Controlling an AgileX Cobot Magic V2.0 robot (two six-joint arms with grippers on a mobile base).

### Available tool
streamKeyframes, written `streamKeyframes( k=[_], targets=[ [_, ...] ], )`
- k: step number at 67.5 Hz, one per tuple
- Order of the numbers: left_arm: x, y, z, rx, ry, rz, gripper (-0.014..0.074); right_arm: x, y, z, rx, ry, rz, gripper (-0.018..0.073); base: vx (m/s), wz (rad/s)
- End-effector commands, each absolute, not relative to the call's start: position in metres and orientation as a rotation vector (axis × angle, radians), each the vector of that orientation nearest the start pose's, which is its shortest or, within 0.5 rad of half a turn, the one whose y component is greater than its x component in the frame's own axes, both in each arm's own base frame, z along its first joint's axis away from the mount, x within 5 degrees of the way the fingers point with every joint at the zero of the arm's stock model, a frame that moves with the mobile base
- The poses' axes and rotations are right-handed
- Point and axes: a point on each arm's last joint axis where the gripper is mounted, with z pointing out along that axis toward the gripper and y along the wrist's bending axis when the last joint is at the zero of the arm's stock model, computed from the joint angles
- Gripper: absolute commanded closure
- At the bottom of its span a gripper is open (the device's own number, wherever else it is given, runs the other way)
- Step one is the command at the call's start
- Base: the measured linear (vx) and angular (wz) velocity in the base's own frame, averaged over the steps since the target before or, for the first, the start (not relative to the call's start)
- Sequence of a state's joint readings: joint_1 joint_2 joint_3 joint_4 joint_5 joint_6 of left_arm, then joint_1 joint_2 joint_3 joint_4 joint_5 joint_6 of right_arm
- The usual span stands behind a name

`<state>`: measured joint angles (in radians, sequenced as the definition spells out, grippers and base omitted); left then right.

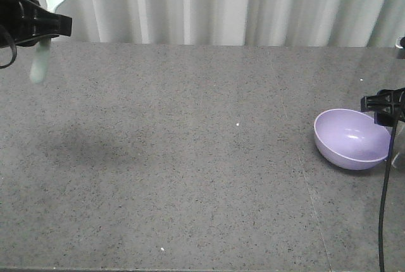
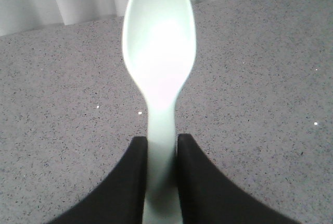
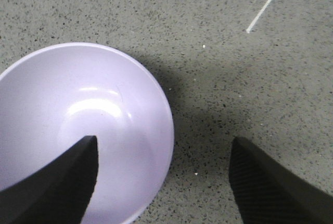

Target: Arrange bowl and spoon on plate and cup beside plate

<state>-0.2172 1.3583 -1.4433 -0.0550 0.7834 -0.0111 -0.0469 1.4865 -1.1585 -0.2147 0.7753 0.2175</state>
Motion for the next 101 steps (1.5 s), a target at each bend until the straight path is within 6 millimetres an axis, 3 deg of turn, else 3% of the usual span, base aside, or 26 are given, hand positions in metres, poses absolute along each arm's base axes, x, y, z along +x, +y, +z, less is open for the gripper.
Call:
streamKeyframes(
  k=[1,20,40,50,62,67,74,84,101],
  targets=[
    [0.281,-0.068,0.443,0.194,2.052,-0.221,0.0603,0.320,-0.030,0.309,0.151,2.526,-0.191,0.0038,0.00,0.00],
    [0.281,-0.068,0.443,0.194,2.053,-0.221,0.0603,0.340,-0.033,0.275,0.115,2.637,-0.225,0.0038,0.00,0.00],
    [0.283,-0.068,0.441,0.194,2.058,-0.220,0.0603,0.351,-0.033,0.258,0.101,2.655,-0.224,0.0071,0.00,0.00],
    [0.283,-0.068,0.441,0.194,2.059,-0.220,0.0603,0.355,-0.033,0.251,0.097,2.664,-0.222,0.0211,0.00,0.00],
    [0.283,-0.068,0.441,0.194,2.058,-0.220,0.0603,0.359,-0.032,0.249,0.092,2.636,-0.212,0.0481,0.00,0.00],
    [0.283,-0.068,0.441,0.194,2.058,-0.219,0.0603,0.359,-0.032,0.254,0.091,2.610,-0.209,0.0577,0.00,0.00],
    [0.283,-0.068,0.441,0.194,2.058,-0.219,0.0603,0.356,-0.032,0.269,0.084,2.537,-0.204,0.0571,0.00,0.00],
    [0.283,-0.068,0.441,0.194,2.058,-0.219,0.0603,0.345,-0.030,0.306,0.081,2.382,-0.188,0.0570,0.00,0.00],
    [0.283,-0.068,0.441,0.193,2.050,-0.220,0.0603,0.303,-0.026,0.372,0.101,2.170,-0.160,0.0566,0.00,0.00]
  ],
)
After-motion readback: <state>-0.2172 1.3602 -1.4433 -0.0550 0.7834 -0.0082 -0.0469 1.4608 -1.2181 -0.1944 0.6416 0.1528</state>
